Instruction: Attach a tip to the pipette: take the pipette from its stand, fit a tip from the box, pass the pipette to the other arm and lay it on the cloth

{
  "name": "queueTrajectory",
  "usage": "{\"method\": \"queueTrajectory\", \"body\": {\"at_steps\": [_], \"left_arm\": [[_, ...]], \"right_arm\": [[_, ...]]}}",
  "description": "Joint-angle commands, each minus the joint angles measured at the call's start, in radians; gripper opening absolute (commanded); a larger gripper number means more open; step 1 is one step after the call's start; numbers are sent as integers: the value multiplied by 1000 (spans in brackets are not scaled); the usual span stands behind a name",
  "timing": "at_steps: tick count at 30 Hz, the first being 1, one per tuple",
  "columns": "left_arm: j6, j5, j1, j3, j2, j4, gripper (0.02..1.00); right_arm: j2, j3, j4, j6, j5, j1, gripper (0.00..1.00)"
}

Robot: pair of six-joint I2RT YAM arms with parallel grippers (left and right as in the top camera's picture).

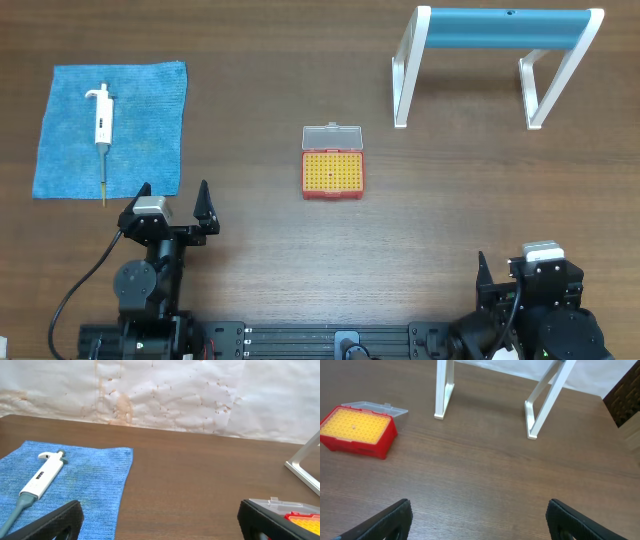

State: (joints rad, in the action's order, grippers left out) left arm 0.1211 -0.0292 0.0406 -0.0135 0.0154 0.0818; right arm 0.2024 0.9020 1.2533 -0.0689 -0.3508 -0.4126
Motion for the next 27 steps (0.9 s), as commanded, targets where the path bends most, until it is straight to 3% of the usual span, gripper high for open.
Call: {"method": "queueTrajectory", "body": {"at_steps": [1, 22, 27], "left_arm": [[-9, 18, 5, 8, -12, -2, 996], [-9, 18, 5, 8, -12, -2, 998], [-9, 18, 5, 8, -12, -2, 998]], "right_arm": [[-9, -2, -5, 3, -16, -2, 866], [-9, -2, 2, 3, -27, -1, 866], [-9, -80, -404, -4, 56, 111, 866]]}}
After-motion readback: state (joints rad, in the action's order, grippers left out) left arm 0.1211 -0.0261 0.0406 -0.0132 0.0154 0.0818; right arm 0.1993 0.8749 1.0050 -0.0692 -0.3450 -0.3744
